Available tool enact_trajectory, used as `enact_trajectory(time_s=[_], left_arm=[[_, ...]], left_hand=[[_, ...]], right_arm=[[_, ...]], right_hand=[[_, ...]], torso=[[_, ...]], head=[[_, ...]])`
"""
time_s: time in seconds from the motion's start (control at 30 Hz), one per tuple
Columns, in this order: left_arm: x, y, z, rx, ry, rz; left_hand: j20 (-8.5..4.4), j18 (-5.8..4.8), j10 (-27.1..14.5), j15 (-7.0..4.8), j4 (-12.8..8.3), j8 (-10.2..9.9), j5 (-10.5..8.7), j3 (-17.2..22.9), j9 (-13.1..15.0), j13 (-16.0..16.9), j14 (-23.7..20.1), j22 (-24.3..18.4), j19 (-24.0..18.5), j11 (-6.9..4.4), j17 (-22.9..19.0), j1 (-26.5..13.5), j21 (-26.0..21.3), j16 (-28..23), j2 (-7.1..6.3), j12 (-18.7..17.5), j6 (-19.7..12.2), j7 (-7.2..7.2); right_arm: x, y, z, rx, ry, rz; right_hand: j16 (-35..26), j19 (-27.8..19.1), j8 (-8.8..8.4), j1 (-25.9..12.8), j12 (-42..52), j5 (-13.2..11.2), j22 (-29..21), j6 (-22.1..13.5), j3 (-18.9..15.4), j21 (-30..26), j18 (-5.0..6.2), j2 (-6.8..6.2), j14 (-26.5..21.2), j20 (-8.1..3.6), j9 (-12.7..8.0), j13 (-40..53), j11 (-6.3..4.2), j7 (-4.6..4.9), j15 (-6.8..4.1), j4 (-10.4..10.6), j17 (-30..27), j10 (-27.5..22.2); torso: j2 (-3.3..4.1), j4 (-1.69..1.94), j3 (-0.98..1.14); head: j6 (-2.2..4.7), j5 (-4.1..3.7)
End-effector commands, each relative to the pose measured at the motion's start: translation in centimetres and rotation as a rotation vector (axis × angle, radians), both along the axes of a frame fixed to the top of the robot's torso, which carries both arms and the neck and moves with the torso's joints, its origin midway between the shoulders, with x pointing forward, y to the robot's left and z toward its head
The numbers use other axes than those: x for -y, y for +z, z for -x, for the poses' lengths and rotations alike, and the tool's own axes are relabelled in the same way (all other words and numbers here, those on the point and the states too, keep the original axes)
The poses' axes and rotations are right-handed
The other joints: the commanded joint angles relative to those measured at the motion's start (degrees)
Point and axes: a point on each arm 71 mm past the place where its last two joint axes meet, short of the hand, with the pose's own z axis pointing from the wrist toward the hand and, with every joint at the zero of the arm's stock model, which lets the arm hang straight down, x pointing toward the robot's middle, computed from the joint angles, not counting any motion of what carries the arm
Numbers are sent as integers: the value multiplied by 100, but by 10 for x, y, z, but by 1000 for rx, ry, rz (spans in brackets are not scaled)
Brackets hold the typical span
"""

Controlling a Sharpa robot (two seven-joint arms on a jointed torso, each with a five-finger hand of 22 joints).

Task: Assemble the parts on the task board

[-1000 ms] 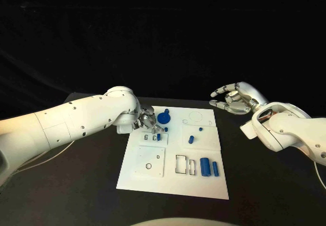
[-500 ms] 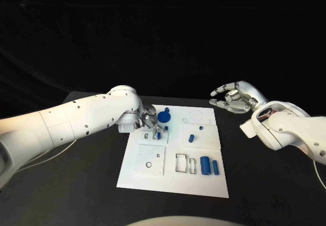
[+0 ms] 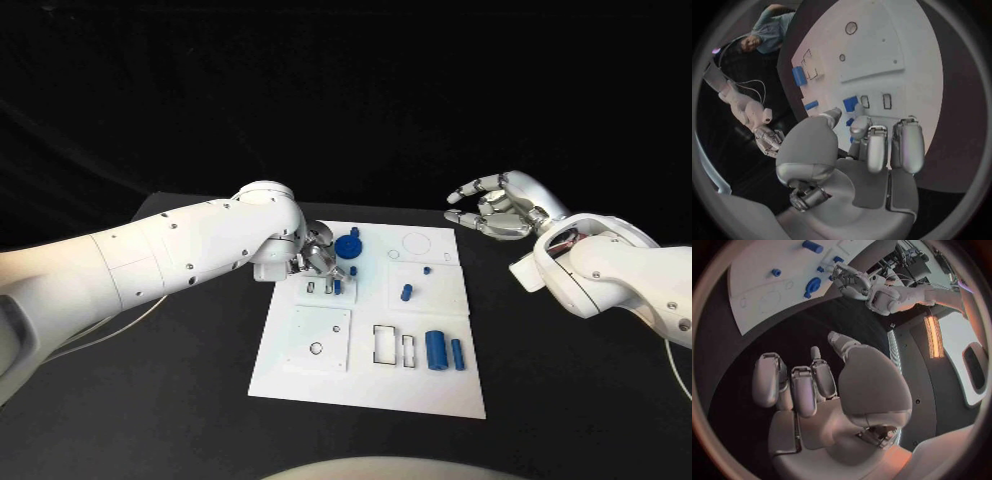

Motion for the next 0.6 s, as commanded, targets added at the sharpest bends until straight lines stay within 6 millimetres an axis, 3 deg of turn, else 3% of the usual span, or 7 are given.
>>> enact_trajectory(time_s=[0.03, 0.47, 0.6], left_arm=[[2, -1, 2, -24, -21, -14], [4, -2, 4, -35, -32, -16], [5, -2, 4, -37, -26, -5]], left_hand=[[12, -110, -73, -19, -1, 15, -3, 78, 20, -38, 584, 5, 46, 11, 1460, 98, 28, 28, 16, -48, -48, 2], [20, -110, -105, -18, -17, -12, -2, 438, 103, -69, 582, 29, 32, 8, 1455, 392, 48, 26, 48, -65, -80, -1], [16, -111, -106, -25, -33, -27, 0, 716, 149, -70, 580, 47, 28, -1, 1448, 540, 59, 23, 39, -65, -86, -8]], right_arm=[[-2, -1, 0, -7, 14, 5], [-3, -2, 0, -10, 18, 4], [-3, -3, 0, -11, 18, 4]], right_hand=[[-29, -21, 36, -48, 1, 35, 195, 32, -21, -35, 81, 0, 283, -36, 10, 229, -16, -9, -31, 0, 151, 23], [-29, -20, 38, -52, 3, 44, 196, 30, -21, -36, 81, 4, 284, -37, 11, 231, -16, -9, -31, 4, 152, 24], [-29, -20, 38, -52, 3, 44, 196, 30, -21, -36, 81, 4, 284, -37, 11, 231, -16, -9, -31, 4, 152, 24]], torso=[[-5, 4, 1], [1, -1, 4], [0, 0, 5]], head=[[-12, -4], [-12, 12], [-13, 14]])
